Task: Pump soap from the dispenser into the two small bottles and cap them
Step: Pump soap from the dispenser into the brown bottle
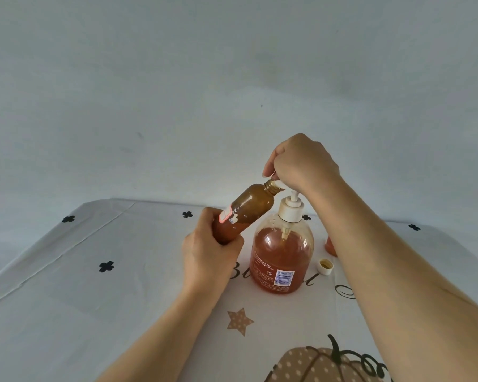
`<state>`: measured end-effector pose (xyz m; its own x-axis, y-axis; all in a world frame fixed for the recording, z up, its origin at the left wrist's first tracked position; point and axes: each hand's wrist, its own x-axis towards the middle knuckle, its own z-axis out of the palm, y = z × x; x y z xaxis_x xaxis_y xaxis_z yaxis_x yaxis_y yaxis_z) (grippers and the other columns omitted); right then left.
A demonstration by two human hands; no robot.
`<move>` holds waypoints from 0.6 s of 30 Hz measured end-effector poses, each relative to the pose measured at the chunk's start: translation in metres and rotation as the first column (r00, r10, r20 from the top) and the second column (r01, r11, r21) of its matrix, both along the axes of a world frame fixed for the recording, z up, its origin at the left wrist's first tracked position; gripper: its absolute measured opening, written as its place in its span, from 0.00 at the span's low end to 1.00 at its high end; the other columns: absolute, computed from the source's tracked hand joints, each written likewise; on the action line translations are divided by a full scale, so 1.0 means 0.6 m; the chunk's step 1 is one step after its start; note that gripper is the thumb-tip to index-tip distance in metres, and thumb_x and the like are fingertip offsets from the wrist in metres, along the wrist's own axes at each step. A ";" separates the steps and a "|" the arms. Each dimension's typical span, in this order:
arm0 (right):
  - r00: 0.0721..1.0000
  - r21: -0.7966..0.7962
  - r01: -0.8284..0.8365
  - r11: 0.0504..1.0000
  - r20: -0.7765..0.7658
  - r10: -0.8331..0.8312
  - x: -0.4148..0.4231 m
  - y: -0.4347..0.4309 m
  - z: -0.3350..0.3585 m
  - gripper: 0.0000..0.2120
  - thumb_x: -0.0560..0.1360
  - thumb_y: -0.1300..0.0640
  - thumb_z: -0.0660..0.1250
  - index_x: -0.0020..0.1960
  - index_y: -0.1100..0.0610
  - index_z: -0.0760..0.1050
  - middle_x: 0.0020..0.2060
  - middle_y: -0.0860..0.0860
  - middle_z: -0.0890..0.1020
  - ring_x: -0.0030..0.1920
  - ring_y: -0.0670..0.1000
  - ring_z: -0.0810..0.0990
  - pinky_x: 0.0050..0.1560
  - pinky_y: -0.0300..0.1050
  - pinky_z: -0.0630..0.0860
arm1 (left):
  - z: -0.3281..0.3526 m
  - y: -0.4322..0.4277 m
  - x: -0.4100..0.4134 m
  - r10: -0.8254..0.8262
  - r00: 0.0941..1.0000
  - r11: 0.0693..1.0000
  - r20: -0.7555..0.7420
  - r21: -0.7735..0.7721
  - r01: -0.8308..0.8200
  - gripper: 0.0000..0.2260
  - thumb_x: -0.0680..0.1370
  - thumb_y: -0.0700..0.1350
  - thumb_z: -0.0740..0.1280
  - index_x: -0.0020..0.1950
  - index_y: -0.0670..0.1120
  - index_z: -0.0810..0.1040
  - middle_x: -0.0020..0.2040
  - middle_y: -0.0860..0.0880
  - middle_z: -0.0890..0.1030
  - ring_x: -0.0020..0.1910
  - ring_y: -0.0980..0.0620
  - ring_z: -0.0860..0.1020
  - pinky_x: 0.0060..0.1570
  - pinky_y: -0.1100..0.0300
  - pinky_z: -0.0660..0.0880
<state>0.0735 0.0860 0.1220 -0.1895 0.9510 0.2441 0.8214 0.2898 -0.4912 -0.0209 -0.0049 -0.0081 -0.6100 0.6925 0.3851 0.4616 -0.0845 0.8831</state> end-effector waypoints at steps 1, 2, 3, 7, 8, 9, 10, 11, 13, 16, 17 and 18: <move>1.000 -0.006 0.000 1.000 -0.001 0.000 0.000 -0.001 0.000 0.14 0.74 0.64 0.59 0.48 0.55 0.82 0.44 0.51 0.84 0.46 0.54 0.82 0.47 0.46 0.78 | -0.001 0.000 0.000 0.000 1.000 1.000 0.000 0.000 0.000 0.13 0.70 0.37 0.70 0.46 0.54 0.72 0.34 0.56 0.77 0.35 0.67 0.74 0.30 0.75 0.70; 1.000 -0.013 -0.003 1.000 -0.003 0.002 -0.001 -0.002 0.000 0.14 0.74 0.64 0.59 0.48 0.55 0.83 0.45 0.51 0.84 0.46 0.54 0.82 0.49 0.48 0.79 | -0.001 0.001 0.000 0.000 1.000 1.000 0.004 0.000 0.000 0.13 0.70 0.37 0.70 0.46 0.53 0.72 0.34 0.55 0.77 0.35 0.66 0.75 0.30 0.74 0.70; 1.000 -0.019 -0.005 1.000 -0.007 0.005 -0.001 -0.002 0.001 0.14 0.74 0.64 0.59 0.48 0.55 0.83 0.45 0.52 0.84 0.46 0.54 0.82 0.51 0.49 0.80 | -0.002 0.002 0.000 0.002 1.000 1.000 0.008 0.000 -0.002 0.13 0.70 0.37 0.71 0.45 0.54 0.72 0.34 0.55 0.77 0.36 0.66 0.75 0.30 0.74 0.70; 1.000 -0.037 -0.009 0.999 -0.015 0.008 -0.002 -0.003 0.002 0.14 0.72 0.64 0.60 0.48 0.56 0.83 0.45 0.52 0.84 0.47 0.54 0.82 0.53 0.50 0.80 | -0.004 0.003 -0.001 0.020 1.000 1.000 -0.008 0.009 -0.020 0.15 0.70 0.37 0.71 0.45 0.55 0.72 0.33 0.57 0.77 0.39 0.65 0.75 0.32 0.72 0.70; 1.000 -0.038 -0.012 0.999 -0.018 0.012 -0.002 -0.002 0.001 0.14 0.72 0.64 0.59 0.48 0.56 0.83 0.45 0.52 0.84 0.47 0.54 0.83 0.53 0.51 0.80 | -0.004 0.004 0.000 0.020 1.000 1.000 -0.010 0.011 -0.020 0.15 0.70 0.37 0.71 0.45 0.56 0.72 0.33 0.57 0.77 0.39 0.66 0.75 0.33 0.73 0.70; 1.000 -0.038 -0.017 0.999 -0.021 0.016 -0.003 -0.001 0.000 0.14 0.73 0.64 0.60 0.48 0.56 0.83 0.44 0.52 0.84 0.47 0.54 0.83 0.53 0.51 0.80 | -0.004 0.003 0.000 0.020 1.000 1.000 -0.011 0.012 -0.019 0.15 0.70 0.37 0.71 0.45 0.56 0.72 0.33 0.57 0.77 0.37 0.66 0.75 0.32 0.74 0.70; 1.000 -0.038 -0.021 0.999 -0.023 0.020 -0.003 -0.001 0.000 0.14 0.73 0.64 0.60 0.48 0.56 0.83 0.44 0.52 0.84 0.47 0.54 0.83 0.53 0.52 0.80 | -0.003 0.002 0.000 0.017 1.000 1.000 -0.011 0.013 -0.017 0.15 0.70 0.37 0.71 0.45 0.55 0.72 0.33 0.57 0.77 0.36 0.67 0.75 0.32 0.74 0.70; 0.999 -0.038 -0.024 0.999 -0.024 0.023 -0.003 0.000 -0.001 0.14 0.73 0.64 0.60 0.48 0.56 0.83 0.44 0.52 0.85 0.46 0.54 0.83 0.53 0.52 0.81 | -0.003 0.002 0.000 0.017 1.000 1.000 -0.011 0.013 -0.017 0.14 0.70 0.37 0.71 0.45 0.55 0.72 0.33 0.57 0.77 0.36 0.67 0.75 0.32 0.75 0.70; 0.999 -0.042 -0.029 0.999 -0.026 0.028 -0.004 0.001 -0.001 0.13 0.73 0.64 0.61 0.47 0.55 0.83 0.45 0.52 0.85 0.46 0.54 0.83 0.54 0.52 0.81 | -0.001 0.001 -0.001 0.018 1.000 1.000 -0.009 0.006 -0.018 0.13 0.70 0.37 0.71 0.45 0.53 0.73 0.33 0.57 0.77 0.35 0.67 0.75 0.30 0.75 0.69; 0.998 -0.044 -0.045 0.998 -0.035 0.043 -0.005 0.001 0.000 0.13 0.72 0.65 0.62 0.46 0.55 0.84 0.44 0.52 0.85 0.45 0.54 0.83 0.53 0.52 0.81 | 0.001 -0.002 0.000 0.018 1.000 1.000 -0.004 0.005 -0.018 0.12 0.70 0.37 0.71 0.44 0.52 0.73 0.32 0.55 0.77 0.33 0.67 0.75 0.30 0.76 0.68; 0.998 -0.044 -0.051 0.998 -0.043 0.049 -0.005 0.002 0.000 0.13 0.71 0.65 0.62 0.46 0.55 0.84 0.44 0.52 0.85 0.45 0.54 0.83 0.53 0.52 0.81 | 0.001 -0.001 0.001 0.018 1.000 1.000 -0.007 0.007 -0.018 0.12 0.70 0.37 0.71 0.44 0.52 0.73 0.32 0.55 0.77 0.34 0.67 0.75 0.30 0.76 0.68; 0.997 -0.045 -0.059 0.997 -0.047 0.057 -0.006 0.003 -0.001 0.13 0.71 0.65 0.62 0.46 0.55 0.84 0.44 0.52 0.85 0.45 0.54 0.83 0.53 0.52 0.81 | 0.001 -0.001 0.001 0.019 1.000 1.000 -0.008 0.008 -0.019 0.12 0.70 0.37 0.71 0.44 0.52 0.73 0.32 0.56 0.77 0.34 0.67 0.75 0.30 0.76 0.68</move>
